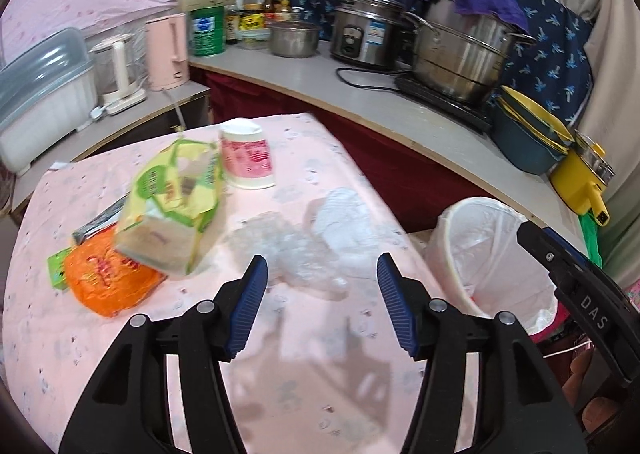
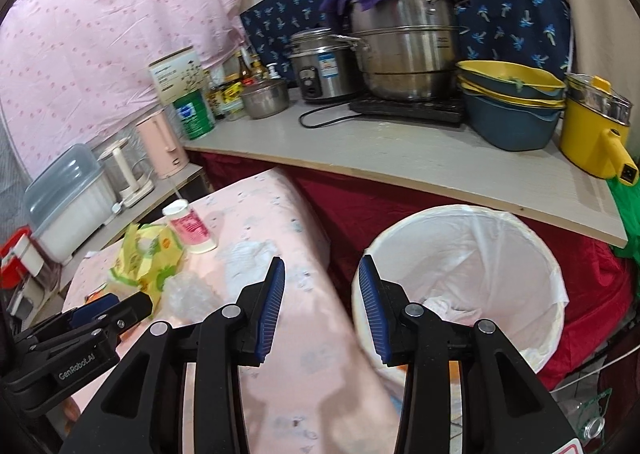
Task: Collect trash
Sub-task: 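Move both open grippers back over the table, then grasp the orange printed bag with the left gripper while the right grasps the clear plastic wrap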
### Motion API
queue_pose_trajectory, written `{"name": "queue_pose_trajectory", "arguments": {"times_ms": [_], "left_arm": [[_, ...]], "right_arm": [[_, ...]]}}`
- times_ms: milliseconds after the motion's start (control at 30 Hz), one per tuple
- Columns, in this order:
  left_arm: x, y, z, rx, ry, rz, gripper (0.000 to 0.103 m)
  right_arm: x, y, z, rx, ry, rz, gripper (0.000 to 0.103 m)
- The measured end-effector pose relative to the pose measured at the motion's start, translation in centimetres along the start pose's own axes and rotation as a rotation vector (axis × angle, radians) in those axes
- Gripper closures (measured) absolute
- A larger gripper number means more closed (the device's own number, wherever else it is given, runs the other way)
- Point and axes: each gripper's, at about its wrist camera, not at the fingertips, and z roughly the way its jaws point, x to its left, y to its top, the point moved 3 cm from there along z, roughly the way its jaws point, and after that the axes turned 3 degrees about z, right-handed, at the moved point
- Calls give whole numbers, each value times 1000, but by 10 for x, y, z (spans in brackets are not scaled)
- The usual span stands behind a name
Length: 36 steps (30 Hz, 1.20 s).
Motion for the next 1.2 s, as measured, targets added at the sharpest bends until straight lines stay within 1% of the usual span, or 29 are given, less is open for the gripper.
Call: {"name": "queue_pose_trajectory", "arguments": {"times_ms": [200,233,333,433,533,600,700,767,933,1067,1200], "left_arm": [[39,-10,-7,-1,48,-53,48],[44,-11,-9,-2,55,-61,46],[62,-14,-12,-8,75,-94,43],[78,-17,-15,-9,94,-121,38],[100,-22,-16,-11,129,-148,33],[114,-25,-17,-7,149,-175,31],[139,-30,-17,-6,191,-216,24],[155,-35,-16,-2,215,-240,23],[192,-44,-5,34,224,-311,23],[210,-47,7,54,219,-343,23],[218,-49,22,78,206,-350,23]], "right_arm": [[33,-12,1,27,45,-43,65],[38,-13,2,31,51,-49,64],[51,-16,3,37,65,-63,58],[64,-20,5,45,76,-81,57],[75,-23,10,59,85,-94,56],[80,-25,16,70,89,-100,55],[89,-27,25,85,94,-109,52],[95,-29,32,93,94,-120,48],[111,-31,55,124,89,-150,46],[121,-33,78,156,82,-163,46],[130,-37,101,187,75,-173,45]]}}
